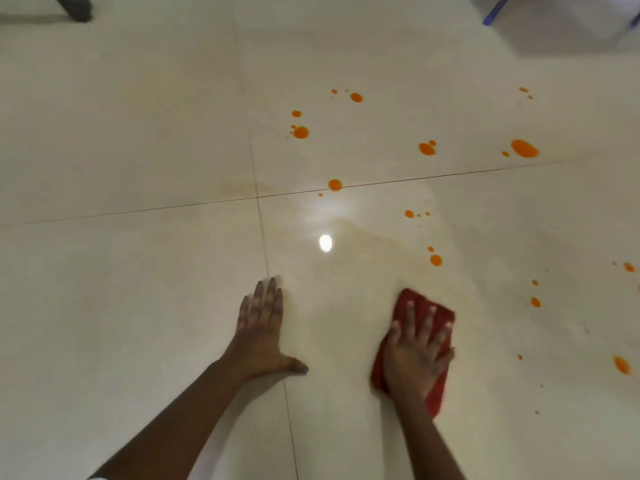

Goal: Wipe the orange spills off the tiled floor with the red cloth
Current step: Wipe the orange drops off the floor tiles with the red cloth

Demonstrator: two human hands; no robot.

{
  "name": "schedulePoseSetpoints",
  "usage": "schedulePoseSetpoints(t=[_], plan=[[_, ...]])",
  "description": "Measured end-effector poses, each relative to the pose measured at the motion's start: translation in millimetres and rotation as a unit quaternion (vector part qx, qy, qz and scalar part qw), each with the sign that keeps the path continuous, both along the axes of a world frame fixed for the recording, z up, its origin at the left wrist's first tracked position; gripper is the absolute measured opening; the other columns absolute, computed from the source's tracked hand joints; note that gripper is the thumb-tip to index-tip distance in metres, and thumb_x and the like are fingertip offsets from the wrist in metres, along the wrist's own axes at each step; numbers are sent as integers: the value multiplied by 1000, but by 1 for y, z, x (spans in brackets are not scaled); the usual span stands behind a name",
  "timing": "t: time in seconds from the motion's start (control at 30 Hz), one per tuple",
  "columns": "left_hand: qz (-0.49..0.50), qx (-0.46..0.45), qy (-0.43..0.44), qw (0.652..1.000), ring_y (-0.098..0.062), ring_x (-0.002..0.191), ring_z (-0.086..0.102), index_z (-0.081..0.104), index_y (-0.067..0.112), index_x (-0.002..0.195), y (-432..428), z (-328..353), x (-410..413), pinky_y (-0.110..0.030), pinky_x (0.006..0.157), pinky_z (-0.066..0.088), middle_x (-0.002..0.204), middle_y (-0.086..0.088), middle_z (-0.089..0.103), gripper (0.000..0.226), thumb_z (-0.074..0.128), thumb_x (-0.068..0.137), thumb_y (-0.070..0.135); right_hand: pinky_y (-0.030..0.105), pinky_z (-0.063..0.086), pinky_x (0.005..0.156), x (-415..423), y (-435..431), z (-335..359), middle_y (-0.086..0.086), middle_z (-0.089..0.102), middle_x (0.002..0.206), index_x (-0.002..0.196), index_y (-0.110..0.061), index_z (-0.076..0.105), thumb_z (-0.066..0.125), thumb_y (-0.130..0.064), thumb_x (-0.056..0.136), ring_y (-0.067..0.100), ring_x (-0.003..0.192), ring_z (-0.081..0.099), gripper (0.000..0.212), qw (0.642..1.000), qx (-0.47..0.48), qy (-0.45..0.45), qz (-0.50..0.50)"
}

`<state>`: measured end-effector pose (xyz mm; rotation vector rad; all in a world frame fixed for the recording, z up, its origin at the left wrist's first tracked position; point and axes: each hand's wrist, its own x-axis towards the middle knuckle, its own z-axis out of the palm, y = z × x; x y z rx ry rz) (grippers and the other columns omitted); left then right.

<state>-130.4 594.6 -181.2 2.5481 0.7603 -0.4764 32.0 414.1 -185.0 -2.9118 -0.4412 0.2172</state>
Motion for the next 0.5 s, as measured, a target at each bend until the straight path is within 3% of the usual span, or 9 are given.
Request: schedulePoseSetpoints(t=[0.07,0.13,0.2,0.3,0.37,0.43,0.5], plan=[[-49,-16,-11,999,-20,129,-48,-42,18,131,-22,2,18,-37,108,-29,140,0,-52,142,52,52,89,64,15,107,-31,4,-4,8,26,153,143,-32,33,31,-42,92,38,141,19,52,994,1,7,111],[-84,-37,-13,996,-18,130,-47,-43,19,130,-47,1,34,-37,109,-27,140,0,-51,140,53,54,88,61,-4,110,-15,23,-9,1,8,158,146,-40,12,22,-46,96,32,145,0,52,968,-44,-6,245],[-95,-28,-3,995,-18,126,-50,-44,19,128,-65,-3,46,-38,106,-30,135,0,-54,139,53,54,88,58,-11,110,38,15,-7,-3,-1,159,146,-43,3,21,-46,98,26,145,-10,51,978,-67,2,195],[-112,0,27,993,-15,121,-55,-47,20,125,-71,-3,50,-35,94,-43,130,2,-59,142,50,51,90,58,-3,112,70,-53,-6,-5,0,159,147,-43,6,24,-45,98,23,146,-7,53,999,-40,24,-15],[-109,10,45,993,-13,119,-57,-52,20,122,-71,-4,52,-35,89,-45,128,4,-62,144,47,47,93,62,6,111,38,-88,-2,-1,6,159,147,-41,14,24,-43,96,27,146,0,52,995,-47,0,-91],[-109,10,72,991,-15,116,-59,-55,20,118,-72,-1,56,-41,92,-42,126,4,-64,145,48,47,93,65,15,106,-1,-88,-1,7,23,155,145,-35,29,27,-42,92,36,143,16,53,997,-9,16,-70],[-105,-1,109,988,-20,114,-60,-54,17,118,-72,0,60,-48,98,-33,123,1,-66,146,51,49,91,63,5,109,-13,-69,-6,6,14,158,146,-37,14,23,-45,94,36,144,5,54,998,-24,21,54]])
